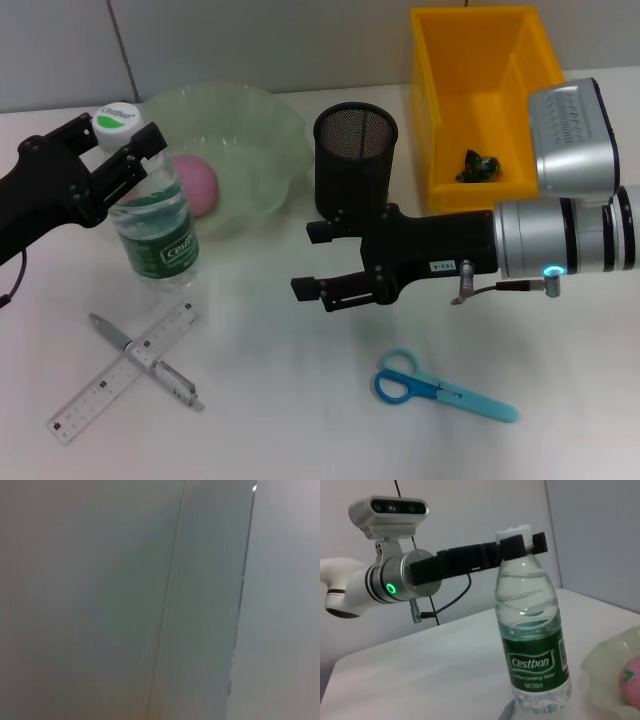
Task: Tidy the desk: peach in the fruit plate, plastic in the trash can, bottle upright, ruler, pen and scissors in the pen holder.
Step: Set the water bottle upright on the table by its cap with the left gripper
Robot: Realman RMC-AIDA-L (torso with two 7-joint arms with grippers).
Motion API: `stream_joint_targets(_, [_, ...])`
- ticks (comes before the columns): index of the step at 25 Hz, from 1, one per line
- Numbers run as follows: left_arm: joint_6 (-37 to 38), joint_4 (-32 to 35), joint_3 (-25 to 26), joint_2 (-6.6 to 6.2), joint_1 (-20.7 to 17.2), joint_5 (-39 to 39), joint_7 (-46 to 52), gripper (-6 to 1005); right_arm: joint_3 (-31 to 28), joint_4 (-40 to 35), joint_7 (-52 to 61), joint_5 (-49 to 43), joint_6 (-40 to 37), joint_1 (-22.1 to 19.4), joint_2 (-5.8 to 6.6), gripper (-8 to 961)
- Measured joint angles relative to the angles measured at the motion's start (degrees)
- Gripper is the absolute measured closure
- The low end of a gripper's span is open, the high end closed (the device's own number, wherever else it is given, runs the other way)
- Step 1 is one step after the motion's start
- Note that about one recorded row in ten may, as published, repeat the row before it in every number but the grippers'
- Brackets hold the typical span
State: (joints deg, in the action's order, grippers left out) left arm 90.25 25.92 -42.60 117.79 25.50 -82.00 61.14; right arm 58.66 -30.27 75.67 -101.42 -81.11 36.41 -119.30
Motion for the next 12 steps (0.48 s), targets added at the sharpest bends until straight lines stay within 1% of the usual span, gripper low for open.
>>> stream_joint_targets(7, [-2.6, -0.3, 1.2, 0.33, -0.3, 0.0, -2.0, 518, 0.0, 0.4, -0.6, -0.1, 1.1, -0.3, 0.14, 138])
stream_joint_targets(12, [-4.3, -0.5, 1.5, 0.31, -0.4, 0.0, -2.2, 511, -0.1, 0.5, -1.9, 0.1, 1.5, -0.8, 0.09, 139])
